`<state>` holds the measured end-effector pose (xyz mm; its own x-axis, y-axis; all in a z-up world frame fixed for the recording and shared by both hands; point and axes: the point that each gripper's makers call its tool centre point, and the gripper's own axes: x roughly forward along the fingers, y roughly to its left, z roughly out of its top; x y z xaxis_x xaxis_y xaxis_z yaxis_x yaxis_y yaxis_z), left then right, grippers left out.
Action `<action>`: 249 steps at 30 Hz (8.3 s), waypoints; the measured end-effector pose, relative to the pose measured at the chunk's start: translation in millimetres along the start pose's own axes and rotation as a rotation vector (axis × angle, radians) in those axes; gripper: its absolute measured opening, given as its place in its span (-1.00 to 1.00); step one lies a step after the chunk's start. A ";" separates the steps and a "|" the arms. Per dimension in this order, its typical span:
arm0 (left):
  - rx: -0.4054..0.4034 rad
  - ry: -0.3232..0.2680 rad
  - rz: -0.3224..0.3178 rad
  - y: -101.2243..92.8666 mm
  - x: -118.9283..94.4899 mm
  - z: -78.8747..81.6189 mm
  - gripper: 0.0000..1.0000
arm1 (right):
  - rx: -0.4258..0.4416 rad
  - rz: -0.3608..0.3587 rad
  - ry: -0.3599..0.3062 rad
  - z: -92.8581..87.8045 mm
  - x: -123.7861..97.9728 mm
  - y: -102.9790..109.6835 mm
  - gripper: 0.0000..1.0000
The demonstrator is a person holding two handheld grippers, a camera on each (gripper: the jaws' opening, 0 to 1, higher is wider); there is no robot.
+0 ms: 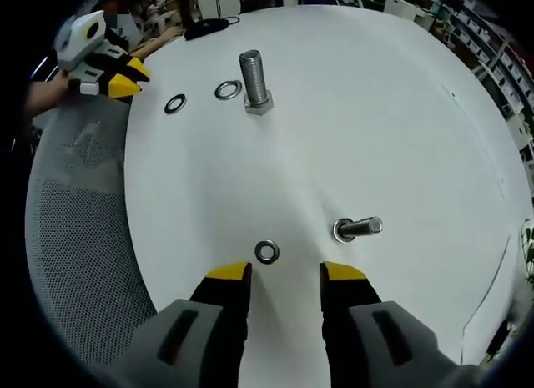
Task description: Place the washer onto the threaded stud by aligning its center hole with the stud, sliding it down to the base, and recovering from edge contact or off-axis alignment until the washer reaches the visible bottom stop.
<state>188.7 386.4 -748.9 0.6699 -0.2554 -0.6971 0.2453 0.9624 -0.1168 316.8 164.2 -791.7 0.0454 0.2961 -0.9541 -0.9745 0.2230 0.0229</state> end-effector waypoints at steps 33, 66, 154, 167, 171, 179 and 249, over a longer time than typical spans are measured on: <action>-0.001 -0.015 0.007 1.2 -0.6 2.6 -0.79 | -0.111 -0.001 0.045 6.3 10.6 11.9 -0.51; 0.001 -0.025 0.005 1.8 -1.5 4.0 -0.79 | -0.179 0.008 0.075 6.5 10.2 14.7 -0.68; -0.011 -0.023 0.006 3.0 -1.7 4.1 -0.81 | -0.054 -0.108 -0.033 37.8 -27.7 -52.3 -0.72; -0.010 -0.019 0.007 2.7 -0.9 3.3 -0.81 | -0.066 -0.083 0.018 28.8 -7.2 -50.4 -0.72; -0.011 -0.014 0.007 3.0 -0.2 2.5 -0.81 | -0.065 -0.079 0.025 27.7 -3.2 -51.0 -0.72; -0.011 -0.005 0.009 3.8 1.3 1.2 -0.81 | -0.075 -0.065 0.033 25.1 1.6 -49.8 -0.71; 0.001 0.055 -0.010 -0.7 3.2 -9.2 -0.81 | 0.404 -0.209 -0.614 -2.6 -67.4 31.4 -0.06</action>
<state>184.2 385.8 -757.6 0.6279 -0.2593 -0.7338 0.2523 0.9598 -0.1233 282.6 148.8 -727.4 0.4495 0.6470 -0.6160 -0.7814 0.6189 0.0799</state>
